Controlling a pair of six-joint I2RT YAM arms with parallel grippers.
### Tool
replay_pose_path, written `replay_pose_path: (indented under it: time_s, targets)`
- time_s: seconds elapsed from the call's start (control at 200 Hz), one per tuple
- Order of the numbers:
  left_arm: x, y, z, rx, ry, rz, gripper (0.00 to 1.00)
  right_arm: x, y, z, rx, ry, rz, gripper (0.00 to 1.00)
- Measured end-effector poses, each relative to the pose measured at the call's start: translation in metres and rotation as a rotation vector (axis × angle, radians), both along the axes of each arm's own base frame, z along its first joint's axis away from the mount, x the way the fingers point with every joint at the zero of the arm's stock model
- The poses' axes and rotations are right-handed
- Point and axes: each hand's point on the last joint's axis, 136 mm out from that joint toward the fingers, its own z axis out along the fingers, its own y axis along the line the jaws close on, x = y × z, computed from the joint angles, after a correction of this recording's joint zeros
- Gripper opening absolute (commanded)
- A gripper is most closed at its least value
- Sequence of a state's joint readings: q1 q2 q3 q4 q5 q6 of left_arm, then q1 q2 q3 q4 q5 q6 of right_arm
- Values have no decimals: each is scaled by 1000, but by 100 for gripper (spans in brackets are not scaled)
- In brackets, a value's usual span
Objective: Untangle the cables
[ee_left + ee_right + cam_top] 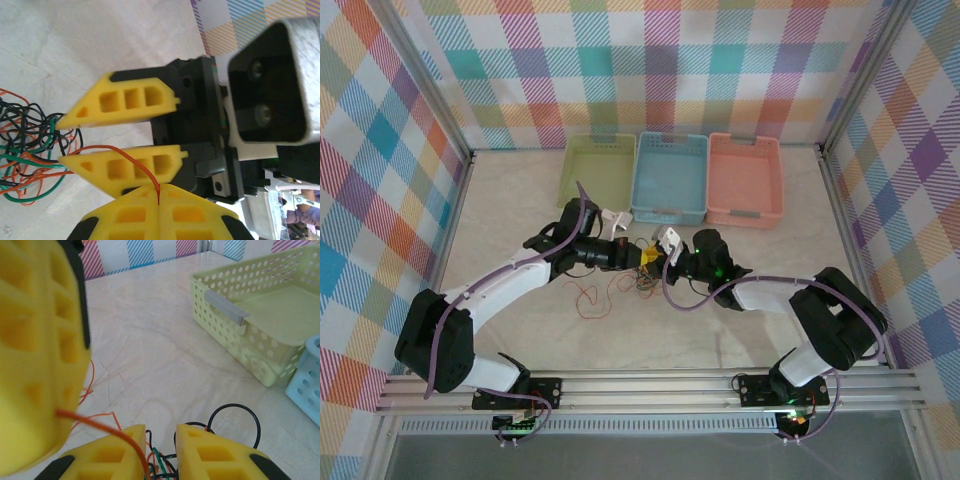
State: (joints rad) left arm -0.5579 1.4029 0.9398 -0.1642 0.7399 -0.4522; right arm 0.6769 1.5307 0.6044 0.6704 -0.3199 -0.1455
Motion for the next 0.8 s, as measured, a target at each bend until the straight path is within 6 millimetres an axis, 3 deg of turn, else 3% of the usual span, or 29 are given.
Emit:
replay_pose_path:
  time_s: [0.155,0.28,0.58,0.8]
  targets:
    - [-7,-5,6,-18,0,-20,0,7,2,-4,-26,18,-20,19]
    - [-13,-4,29,-58,-28,-19,0,12,1,-11,-60,40,-48,17]
    - [-30,7,129,-203,-213,-9,0,22,0,-23,-122,84,-89,17]
    - [-41,23,175,-241,-315,41,0,22,-4,-36,-166,122,-104,17]
